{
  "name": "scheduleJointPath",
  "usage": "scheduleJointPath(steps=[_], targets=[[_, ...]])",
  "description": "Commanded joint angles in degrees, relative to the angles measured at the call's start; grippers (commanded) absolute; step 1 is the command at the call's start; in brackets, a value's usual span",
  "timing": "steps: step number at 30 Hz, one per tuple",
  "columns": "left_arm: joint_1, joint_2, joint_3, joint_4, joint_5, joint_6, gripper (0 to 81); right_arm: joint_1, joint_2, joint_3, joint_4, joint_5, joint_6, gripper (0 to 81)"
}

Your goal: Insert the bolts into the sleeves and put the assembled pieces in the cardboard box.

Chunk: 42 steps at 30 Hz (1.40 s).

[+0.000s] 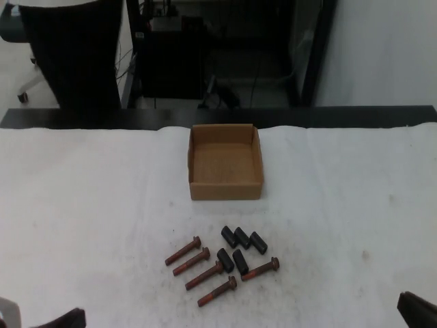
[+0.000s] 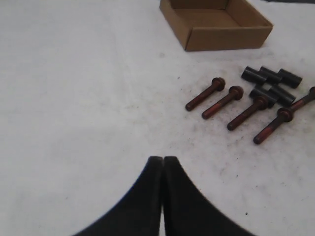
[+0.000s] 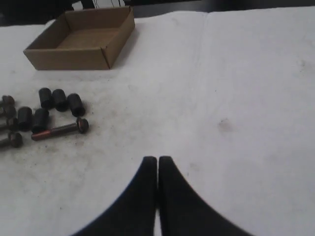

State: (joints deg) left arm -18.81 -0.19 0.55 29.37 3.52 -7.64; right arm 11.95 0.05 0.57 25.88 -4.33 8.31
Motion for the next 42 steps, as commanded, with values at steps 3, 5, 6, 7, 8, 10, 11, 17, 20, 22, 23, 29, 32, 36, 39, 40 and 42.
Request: scheduleJointPath(steps=[3, 5, 6, 7, 8, 10, 11, 17, 20, 22, 23, 29, 32, 36, 39, 40, 42], targets=[[-0.2, 0.2, -0.5, -17.9, 7.5, -0.5, 0.1, 0.1, 0.0, -0.6, -6.1, -1.9, 6.0, 0.8], [-0.2, 0.2, -0.5, -25.2, 8.2, -0.5, 0.1, 0.1, 0.0, -0.6, -8.9, -1.9, 8.7, 0.8], [-0.2, 0.2, -0.5, -27.5, 8.2, -0.5, 0.1, 0.1, 0.0, -0.6, -10.6, -2.0, 9.9, 0.8], [-0.2, 0.2, -0.5, -29.7, 8.2, -0.5, 0.1, 0.1, 0.0, -0.6, -12.3, -2.0, 11.5, 0.8], [-0.2, 0.2, -0.5, -30.9, 8.2, -0.5, 0.1, 0.1, 0.0, -0.6, -13.7, -2.0, 12.3, 0.8], [-0.2, 0.2, -0.5, -31.3, 8.8, -0.5, 0.1, 0.1, 0.0, -0.6, -16.4, -2.0, 12.7, 0.8], [-0.2, 0.2, -0.5, -31.4, 9.6, -0.5, 0.1, 0.1, 0.0, -0.6, -17.1, -2.0, 12.8, 0.8], [-0.2, 4.2, -0.5, -31.4, 15.4, -0.5, 0.1, 0.1, 0.0, -0.6, -18.9, -6.6, 20.5, 0.8], [-0.2, 12.4, -2.8, -31.4, 17.3, -0.5, 0.1, 0.1, 0.0, -0.6, -21.8, -14.6, 20.6, 0.1], [-0.2, 20.3, -7.3, -31.4, 19.6, 0.1, 0.1, 0.1, 0.5, -0.6, -22.4, -18.0, 20.6, 2.4], [-0.2, 24.7, -10.2, -31.2, 21.1, 1.5, 0.1, 0.1, 1.6, -0.6, -21.9, -19.2, 20.6, 3.7], [-0.3, 53.4, -33.8, -14.6, 26.1, 13.3, 0.1, 0.1, 15.4, -4.6, -21.9, -26.4, 19.5, 6.1], [-1.4, 67.1, -46.6, 4.5, 23.7, 20.4, 0.1, 0.1, 24.7, -11.4, -21.9, -29.8, 12.2, 6.1], [-4.6, 79.8, -60.0, 22.3, 17.4, 28.1, 0.1, 0.1, 39.1, -22.2, -21.4, -32.0, 4.9, 6.1], [-6.8, 85.5, -65.1, 26.0, 15.1, 32.9, 0.1, 0.1, 50.0, -30.5, -18.8, -32.0, 2.9, 6.9], [-7.2, 86.8, -65.6, 26.0, 14.9, 34.0, 0.1, 0.1, 53.3, -33.2, -17.2, -31.7, 1.5, 8.3], [-7.9, 88.8, -65.8, 24.2, 15.0, 34.7, 0.1, 0.1, 58.2, -38.0, -11.7, -30.3, -1.1, 12.7]])
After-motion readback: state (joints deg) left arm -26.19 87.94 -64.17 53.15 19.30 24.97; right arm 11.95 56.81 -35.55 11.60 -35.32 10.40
